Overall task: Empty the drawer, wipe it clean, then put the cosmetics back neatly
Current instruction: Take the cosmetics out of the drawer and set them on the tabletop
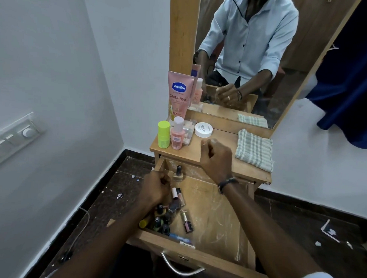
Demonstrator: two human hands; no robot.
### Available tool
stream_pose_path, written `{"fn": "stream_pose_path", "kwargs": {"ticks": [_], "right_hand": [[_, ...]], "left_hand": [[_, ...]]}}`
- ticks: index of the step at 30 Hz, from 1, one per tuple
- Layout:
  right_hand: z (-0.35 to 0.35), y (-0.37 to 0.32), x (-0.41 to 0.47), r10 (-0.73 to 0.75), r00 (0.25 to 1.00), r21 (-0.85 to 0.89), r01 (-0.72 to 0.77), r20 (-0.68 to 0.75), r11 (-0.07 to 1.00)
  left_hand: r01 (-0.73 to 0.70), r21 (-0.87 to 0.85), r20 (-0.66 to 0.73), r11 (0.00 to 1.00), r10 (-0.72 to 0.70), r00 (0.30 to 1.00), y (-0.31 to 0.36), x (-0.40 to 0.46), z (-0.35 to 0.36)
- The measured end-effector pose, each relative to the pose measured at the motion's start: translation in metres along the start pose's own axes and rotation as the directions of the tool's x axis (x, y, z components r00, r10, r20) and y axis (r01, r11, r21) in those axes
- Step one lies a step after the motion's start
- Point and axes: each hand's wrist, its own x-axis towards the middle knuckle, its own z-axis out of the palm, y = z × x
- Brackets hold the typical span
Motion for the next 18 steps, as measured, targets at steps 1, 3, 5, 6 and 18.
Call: {"fn": "stream_pose_path", "kwargs": {"ticks": [1, 3, 5, 6, 18], "right_hand": [[0.0, -0.001, -0.013, -0.026, 0.998, 0.006, 0.026, 0.053, 1.0], [0.002, -0.001, -0.037, -0.058, 0.985, -0.008, 0.06, 0.16, 0.998], [0.004, 0.004, -0.052, -0.028, 0.951, -0.061, 0.05, 0.309, 0.997], [0.007, 0.008, -0.057, 0.019, 0.915, -0.118, 0.032, 0.402, 0.993], [0.005, -0.013, -0.071, 0.474, 0.255, -0.444, -0.166, 0.843, 0.88]], "left_hand": [[0.021, 0.064, 0.029, 0.998, -0.023, 0.999, 0.002, 0.003, 0.002], [0.049, 0.189, 0.09, 0.981, -0.067, 0.994, 0.006, 0.009, 0.007], [0.06, 0.276, 0.14, 0.959, -0.102, 0.985, 0.01, 0.015, 0.012], [0.065, 0.305, 0.153, 0.95, -0.116, 0.981, 0.01, 0.019, 0.015], [0.162, 0.334, 0.221, 0.928, -0.245, 0.944, 0.01, 0.024, 0.033]]}}
